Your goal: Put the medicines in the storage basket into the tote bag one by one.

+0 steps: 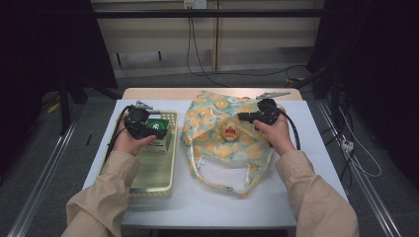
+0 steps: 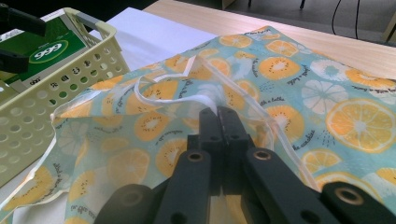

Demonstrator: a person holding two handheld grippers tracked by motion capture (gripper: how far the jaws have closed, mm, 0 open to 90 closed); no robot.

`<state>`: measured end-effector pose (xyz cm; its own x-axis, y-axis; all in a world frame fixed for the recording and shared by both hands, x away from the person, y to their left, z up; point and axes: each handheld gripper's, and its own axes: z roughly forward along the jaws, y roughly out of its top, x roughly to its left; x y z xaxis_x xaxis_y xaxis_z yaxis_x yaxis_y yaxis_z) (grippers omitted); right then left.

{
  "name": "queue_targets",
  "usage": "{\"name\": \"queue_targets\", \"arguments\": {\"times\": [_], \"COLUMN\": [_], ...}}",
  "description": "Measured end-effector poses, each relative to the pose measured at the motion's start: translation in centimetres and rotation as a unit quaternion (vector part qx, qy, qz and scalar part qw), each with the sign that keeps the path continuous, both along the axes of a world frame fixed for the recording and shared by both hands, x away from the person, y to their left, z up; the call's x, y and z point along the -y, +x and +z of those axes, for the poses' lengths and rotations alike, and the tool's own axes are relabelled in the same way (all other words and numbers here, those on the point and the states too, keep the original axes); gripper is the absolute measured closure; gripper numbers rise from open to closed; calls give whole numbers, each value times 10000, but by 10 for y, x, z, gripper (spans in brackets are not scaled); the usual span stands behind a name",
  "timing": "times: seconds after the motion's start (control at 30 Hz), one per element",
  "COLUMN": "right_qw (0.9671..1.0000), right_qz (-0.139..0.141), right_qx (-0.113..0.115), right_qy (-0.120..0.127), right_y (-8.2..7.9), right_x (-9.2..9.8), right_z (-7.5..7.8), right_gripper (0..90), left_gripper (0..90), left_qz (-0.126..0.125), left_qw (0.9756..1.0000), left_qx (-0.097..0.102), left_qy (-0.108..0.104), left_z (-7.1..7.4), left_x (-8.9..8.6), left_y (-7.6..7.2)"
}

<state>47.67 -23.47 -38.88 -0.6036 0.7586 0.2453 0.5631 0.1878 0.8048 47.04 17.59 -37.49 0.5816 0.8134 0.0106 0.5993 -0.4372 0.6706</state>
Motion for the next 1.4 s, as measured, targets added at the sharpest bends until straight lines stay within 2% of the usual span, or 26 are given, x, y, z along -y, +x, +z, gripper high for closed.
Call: {"name": "queue_targets", "arguments": {"times": [0.2, 0.23, 0.3, 0.4, 0.57, 0.67, 0.77, 1.2, 1.23, 1.33, 1.4], "right_qw": [10000, 10000, 10000, 10000, 10000, 10000, 10000, 10000, 10000, 10000, 10000], "right_qz": [9, 10, 13, 13, 11, 10, 22, 16, 18, 24, 28], "right_qx": [10, 10, 14, 12, 13, 17, 28, 17, 19, 31, 43], "right_qy": [17, 16, 20, 27, 35, 23, 28, 25, 16, 21, 23], "right_y": [0, 0, 0, 0, 0, -1, -1, -1, -1, -2, -2], "right_x": [-1, -1, -1, -1, -1, -1, -1, -2, -2, -3, -3], "right_z": [0, 0, 0, 0, 0, 1, 1, 1, 1, 1, 1], "right_gripper": [900, 900, 900, 900, 900, 900, 900, 900, 900, 900, 900], "left_gripper": [68, 53, 59, 62, 66, 60, 62, 36, 35, 44, 59], "left_qz": [57, 54, 64, 99, 218, 258, 257, 451, 488, 447, 477], "left_qw": [9999, 9998, 9999, 9997, 9996, 9995, 9995, 9988, 9986, 9985, 9985], "left_qx": [-81, -57, -3, 54, 51, -45, 27, -165, -224, -274, -247], "left_qy": [118, 166, 120, 219, 166, 158, 165, 47, 15, 132, 78], "left_z": [-9, -10, -10, -11, -9, -10, -9, -22, -23, -26, -26], "left_x": [2, 3, 3, 5, 2, 2, 1, 4, 4, 6, 7], "left_y": [2, 2, 2, 1, 1, 1, 0, 1, 1, 1, 1]}}
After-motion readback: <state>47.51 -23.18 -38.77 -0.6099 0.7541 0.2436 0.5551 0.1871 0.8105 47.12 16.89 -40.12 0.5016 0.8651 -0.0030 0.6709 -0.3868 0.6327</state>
